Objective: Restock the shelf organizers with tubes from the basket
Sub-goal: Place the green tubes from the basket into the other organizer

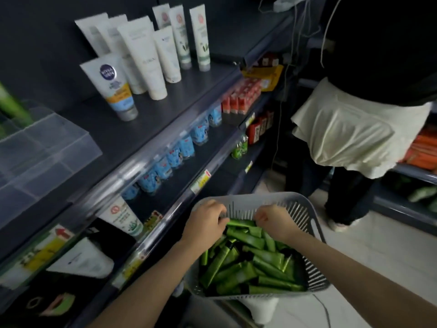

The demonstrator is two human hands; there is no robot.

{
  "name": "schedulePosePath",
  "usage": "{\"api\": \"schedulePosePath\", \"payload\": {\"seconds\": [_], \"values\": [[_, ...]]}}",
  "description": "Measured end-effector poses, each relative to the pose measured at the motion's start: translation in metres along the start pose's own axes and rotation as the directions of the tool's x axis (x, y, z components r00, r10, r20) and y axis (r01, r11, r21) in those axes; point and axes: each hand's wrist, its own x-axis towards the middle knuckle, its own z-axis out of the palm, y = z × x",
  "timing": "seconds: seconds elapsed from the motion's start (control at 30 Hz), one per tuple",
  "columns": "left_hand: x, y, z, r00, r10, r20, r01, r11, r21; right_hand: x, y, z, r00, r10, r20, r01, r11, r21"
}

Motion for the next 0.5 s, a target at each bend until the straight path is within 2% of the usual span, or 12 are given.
{"api": "schedulePosePath", "payload": {"seconds": [0.1, 0.17, 0.27, 0.4, 0.5], "values": [[0.004, -0.009, 0.036, 0.988, -0.075, 0.139, 0.075, 0.997, 0.002, 0.002, 0.040, 0.024, 0.990, 0.108, 0.092, -0.105, 0.994, -0.039], [0.004, -0.019, 0.060, 0.964, -0.131, 0.232, 0.129, 0.991, 0.023, 0.002, 0.062, 0.038, 0.971, 0.169, 0.171, -0.150, 0.981, -0.123], [0.004, -0.034, 0.089, 0.916, -0.219, 0.335, 0.222, 0.975, 0.029, 0.001, 0.084, 0.056, 0.929, 0.213, 0.303, -0.114, 0.943, -0.313], [0.005, -0.052, 0.114, 0.814, -0.352, 0.462, 0.359, 0.930, 0.077, 0.005, 0.097, 0.078, 0.872, 0.261, 0.415, -0.050, 0.890, -0.454], [0.003, -0.064, 0.133, 0.731, -0.389, 0.560, 0.358, 0.918, 0.171, 0.006, 0.103, 0.094, 0.844, 0.344, 0.412, -0.115, 0.865, -0.488]]}}
